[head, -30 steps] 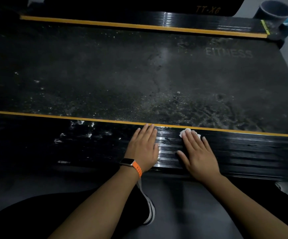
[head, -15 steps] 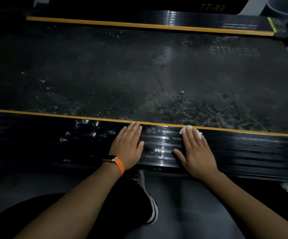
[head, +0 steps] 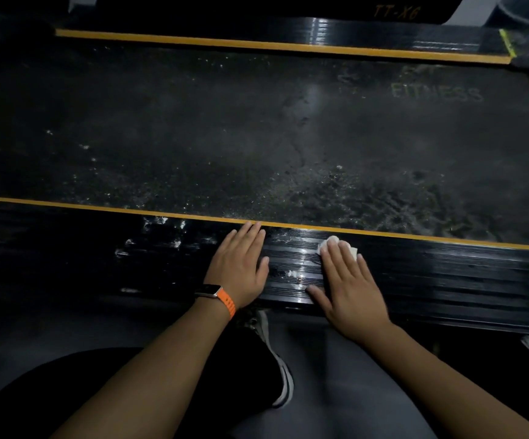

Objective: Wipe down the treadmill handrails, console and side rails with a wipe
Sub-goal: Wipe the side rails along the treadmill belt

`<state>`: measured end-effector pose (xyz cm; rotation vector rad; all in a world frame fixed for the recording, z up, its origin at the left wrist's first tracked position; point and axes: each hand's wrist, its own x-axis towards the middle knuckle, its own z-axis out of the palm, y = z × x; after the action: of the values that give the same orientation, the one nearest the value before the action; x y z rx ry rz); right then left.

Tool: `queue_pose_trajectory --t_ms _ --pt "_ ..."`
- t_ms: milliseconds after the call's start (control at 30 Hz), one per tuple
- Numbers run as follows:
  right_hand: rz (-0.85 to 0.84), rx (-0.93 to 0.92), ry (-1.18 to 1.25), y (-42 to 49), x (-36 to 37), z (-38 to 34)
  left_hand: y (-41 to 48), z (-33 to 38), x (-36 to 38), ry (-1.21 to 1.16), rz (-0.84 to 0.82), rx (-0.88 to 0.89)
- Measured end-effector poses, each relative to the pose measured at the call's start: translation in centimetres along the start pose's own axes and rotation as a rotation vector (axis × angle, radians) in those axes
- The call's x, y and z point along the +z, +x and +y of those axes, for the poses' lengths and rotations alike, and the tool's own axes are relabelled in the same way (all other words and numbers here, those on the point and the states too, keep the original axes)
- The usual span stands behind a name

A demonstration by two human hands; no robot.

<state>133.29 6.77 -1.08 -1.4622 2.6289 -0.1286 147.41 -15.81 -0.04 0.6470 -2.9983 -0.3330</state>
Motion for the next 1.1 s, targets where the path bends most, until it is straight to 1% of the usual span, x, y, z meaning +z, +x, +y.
queue_pose_trajectory --t_ms 67,133,200,267,367,467,567,633,733,867,1000,1100 --pt "0.004 -0.027 0.013 0.9 0.4 -2.3 -0.1 0.0 -0.1 0.0 0.01 0.008" --pt "-0.005 -0.09 0.023 1.6 0.8 -4.0 -0.1 0.0 -0.1 0.008 0.018 0.014" --pt "-0.016 -0.136 0.011 1.7 0.7 -3.7 -0.1 0.0 -0.1 0.009 0.019 0.013" --pt "-0.012 -0.153 -0.016 0.6 0.6 -1.8 -0.1 -0.1 0.0 0.001 0.018 0.012" --pt "0.024 -0.093 -0.009 -1.8 0.4 1.0 -0.1 -0.1 0.1 -0.005 0.009 0.005" --pt "0.069 -0.04 0.026 -2.3 0.5 -0.1 -0.1 -0.1 0.2 -0.007 0.01 0.004" --pt "0.071 -0.136 0.061 -0.8 0.8 -3.9 -0.1 -0.1 0.2 -0.005 0.026 0.009" --pt "0.069 -0.206 0.072 -0.3 0.9 -4.8 -0.1 -0.2 0.1 -0.004 0.031 0.011" --pt "0.087 -0.254 0.099 -0.9 0.4 -2.5 -0.1 -0.1 0.1 -0.007 0.023 0.008" --pt "0.061 -0.252 0.204 -1.3 -0.7 0.5 0.0 -0.2 0.3 -0.007 0.024 0.008" --pt "0.169 -0.274 0.242 -0.8 -1.6 0.2 -0.1 -0.2 0.3 -0.004 0.016 0.005" --pt "0.254 -0.221 0.233 -1.1 -1.7 0.0 0.0 -0.2 0.3 -0.009 0.024 0.008"
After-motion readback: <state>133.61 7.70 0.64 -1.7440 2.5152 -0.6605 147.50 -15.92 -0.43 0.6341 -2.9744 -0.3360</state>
